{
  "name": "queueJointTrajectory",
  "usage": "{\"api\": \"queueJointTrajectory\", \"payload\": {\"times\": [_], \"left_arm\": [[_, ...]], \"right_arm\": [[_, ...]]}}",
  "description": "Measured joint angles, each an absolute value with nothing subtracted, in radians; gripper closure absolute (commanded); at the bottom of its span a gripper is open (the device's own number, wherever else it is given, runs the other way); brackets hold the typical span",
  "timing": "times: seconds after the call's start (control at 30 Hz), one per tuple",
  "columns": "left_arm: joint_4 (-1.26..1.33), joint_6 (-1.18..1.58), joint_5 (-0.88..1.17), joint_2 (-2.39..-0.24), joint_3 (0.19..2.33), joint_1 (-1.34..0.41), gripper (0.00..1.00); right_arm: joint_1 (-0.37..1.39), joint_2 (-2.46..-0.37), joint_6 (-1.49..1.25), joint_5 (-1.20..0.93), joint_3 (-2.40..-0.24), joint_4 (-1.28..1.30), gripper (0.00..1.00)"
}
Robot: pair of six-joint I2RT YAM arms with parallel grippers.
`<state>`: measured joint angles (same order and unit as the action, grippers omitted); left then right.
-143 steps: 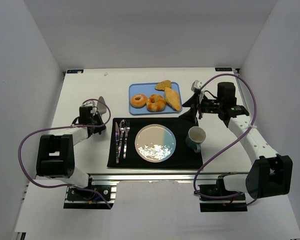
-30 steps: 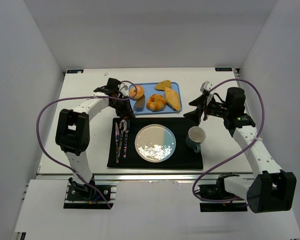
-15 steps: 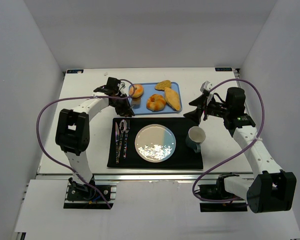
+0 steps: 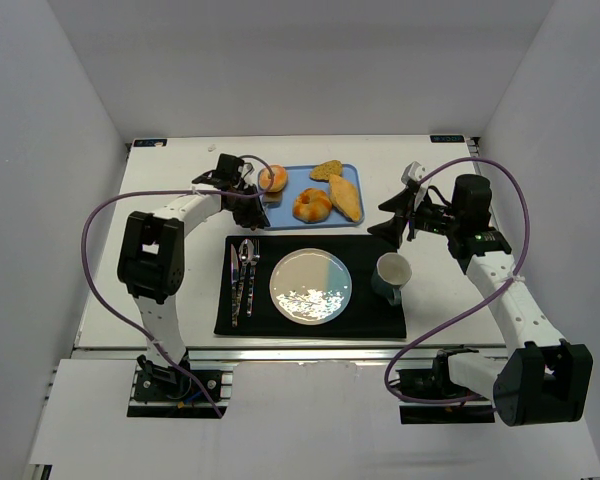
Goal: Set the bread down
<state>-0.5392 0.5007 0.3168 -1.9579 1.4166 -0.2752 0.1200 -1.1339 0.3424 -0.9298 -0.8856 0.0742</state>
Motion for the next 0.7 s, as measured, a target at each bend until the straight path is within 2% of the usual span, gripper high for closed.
{"api": "queueJointTrajectory", "payload": {"times": [0.4,0.7], "left_arm": [[-0.475,0.424,0.258,-1.958,1.385,-0.289,1.0],[-0.372,0.358,0.243,-1.898,1.255,-0.299,1.0]], "right_arm": [[0.118,-1.134,0.342,-0.93,-0.886,0.074,0.28],[0.118,-1.134,0.343,-0.93,-0.886,0.074,0.28]]}}
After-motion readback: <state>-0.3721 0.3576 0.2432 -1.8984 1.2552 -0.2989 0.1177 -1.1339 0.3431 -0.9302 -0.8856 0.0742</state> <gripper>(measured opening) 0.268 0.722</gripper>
